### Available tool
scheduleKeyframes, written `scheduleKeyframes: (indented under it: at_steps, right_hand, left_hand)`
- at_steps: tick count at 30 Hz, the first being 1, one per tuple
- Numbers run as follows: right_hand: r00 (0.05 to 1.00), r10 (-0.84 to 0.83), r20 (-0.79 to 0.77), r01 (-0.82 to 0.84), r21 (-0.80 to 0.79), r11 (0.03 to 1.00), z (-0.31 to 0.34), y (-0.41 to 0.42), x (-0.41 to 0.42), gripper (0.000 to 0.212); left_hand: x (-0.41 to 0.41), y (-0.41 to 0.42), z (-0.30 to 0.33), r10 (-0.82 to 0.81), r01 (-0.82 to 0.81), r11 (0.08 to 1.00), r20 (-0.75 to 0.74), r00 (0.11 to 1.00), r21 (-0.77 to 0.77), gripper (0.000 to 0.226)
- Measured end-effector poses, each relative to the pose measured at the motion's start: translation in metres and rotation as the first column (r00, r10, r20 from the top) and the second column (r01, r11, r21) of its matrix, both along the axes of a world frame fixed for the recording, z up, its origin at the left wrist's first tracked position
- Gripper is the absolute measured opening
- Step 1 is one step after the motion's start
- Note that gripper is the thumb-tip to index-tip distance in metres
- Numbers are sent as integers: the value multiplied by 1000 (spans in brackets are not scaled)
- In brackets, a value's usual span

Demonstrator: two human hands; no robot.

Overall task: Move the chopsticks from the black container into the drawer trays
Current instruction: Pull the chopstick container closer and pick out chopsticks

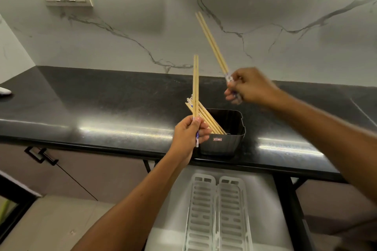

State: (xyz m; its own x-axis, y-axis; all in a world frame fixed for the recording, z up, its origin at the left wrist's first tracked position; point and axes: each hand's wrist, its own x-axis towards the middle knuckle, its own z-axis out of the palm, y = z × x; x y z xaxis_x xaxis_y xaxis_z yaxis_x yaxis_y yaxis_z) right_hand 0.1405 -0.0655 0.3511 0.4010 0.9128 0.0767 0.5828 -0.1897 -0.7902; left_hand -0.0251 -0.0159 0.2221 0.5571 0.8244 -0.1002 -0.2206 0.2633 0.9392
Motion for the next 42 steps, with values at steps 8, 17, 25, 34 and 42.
scheduleKeyframes:
  at_steps: [8,17,25,34,42]
  right_hand:
    - [995,-74,-70,72,-24,997,-81,-13,-57,14]
    - [994,15,108,-6,-85,996,-89,-17,-52,20]
    - [970,9,241,56,-263,963,-71,-20,-29,24]
    - [948,-117,-296,153,101,983,-38,-31,15,25]
    - [969,-246,-19,246,139,959,-71,-62,62,12]
  left_hand:
    - [22,-5,20,75,-60,992,141,987,-113,30]
    - [23,-9,9,-23,36,995,139,990,-96,28]
    - [36,-12,3,-32,45,988,-87,996,149,22]
    - [73,-36,1,-137,172,935,-131,982,311,17]
    - [135,-61,-22,-160,319,847,-368,916,426,24]
